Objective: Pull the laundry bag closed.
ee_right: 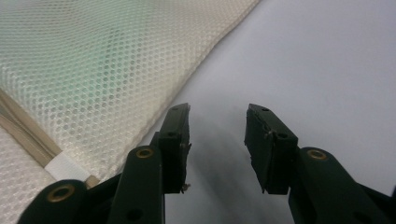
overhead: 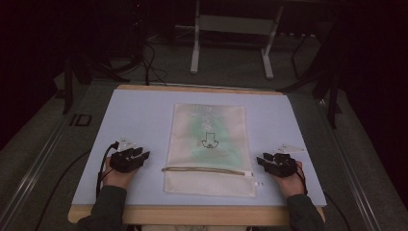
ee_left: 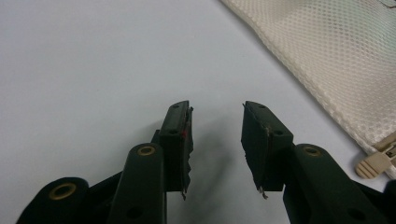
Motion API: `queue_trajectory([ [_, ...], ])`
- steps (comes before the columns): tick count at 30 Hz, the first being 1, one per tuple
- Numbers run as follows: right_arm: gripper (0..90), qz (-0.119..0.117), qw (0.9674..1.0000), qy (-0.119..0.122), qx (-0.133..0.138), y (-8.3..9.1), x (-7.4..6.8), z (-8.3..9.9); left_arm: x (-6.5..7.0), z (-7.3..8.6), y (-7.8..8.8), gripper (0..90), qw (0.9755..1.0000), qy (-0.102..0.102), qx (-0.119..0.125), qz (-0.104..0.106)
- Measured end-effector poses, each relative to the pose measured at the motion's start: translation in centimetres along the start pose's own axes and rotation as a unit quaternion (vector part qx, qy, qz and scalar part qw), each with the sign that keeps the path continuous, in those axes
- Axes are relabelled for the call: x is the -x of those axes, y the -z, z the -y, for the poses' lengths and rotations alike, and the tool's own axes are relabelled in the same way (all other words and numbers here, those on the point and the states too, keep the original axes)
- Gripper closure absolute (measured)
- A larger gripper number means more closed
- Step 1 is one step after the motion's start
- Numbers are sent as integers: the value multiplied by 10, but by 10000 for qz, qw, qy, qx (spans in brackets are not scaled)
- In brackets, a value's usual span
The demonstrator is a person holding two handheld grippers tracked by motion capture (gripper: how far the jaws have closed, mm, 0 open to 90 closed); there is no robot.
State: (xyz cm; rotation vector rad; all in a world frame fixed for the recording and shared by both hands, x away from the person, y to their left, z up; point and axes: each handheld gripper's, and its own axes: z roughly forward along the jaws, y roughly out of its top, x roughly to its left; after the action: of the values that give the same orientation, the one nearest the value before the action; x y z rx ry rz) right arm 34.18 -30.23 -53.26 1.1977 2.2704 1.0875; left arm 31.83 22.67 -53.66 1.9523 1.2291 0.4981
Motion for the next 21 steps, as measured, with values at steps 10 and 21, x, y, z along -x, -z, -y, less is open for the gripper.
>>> queue_trajectory([
  [10, 634, -275, 9992, 280, -12, 1, -12, -9, 3, 0, 1, 611, 9998, -93, -37, 163],
  [21, 659, -550, 9964, 646, -70, -2, -32, -19, 10, 0, 2, 619, 9991, -244, -84, 344],
])
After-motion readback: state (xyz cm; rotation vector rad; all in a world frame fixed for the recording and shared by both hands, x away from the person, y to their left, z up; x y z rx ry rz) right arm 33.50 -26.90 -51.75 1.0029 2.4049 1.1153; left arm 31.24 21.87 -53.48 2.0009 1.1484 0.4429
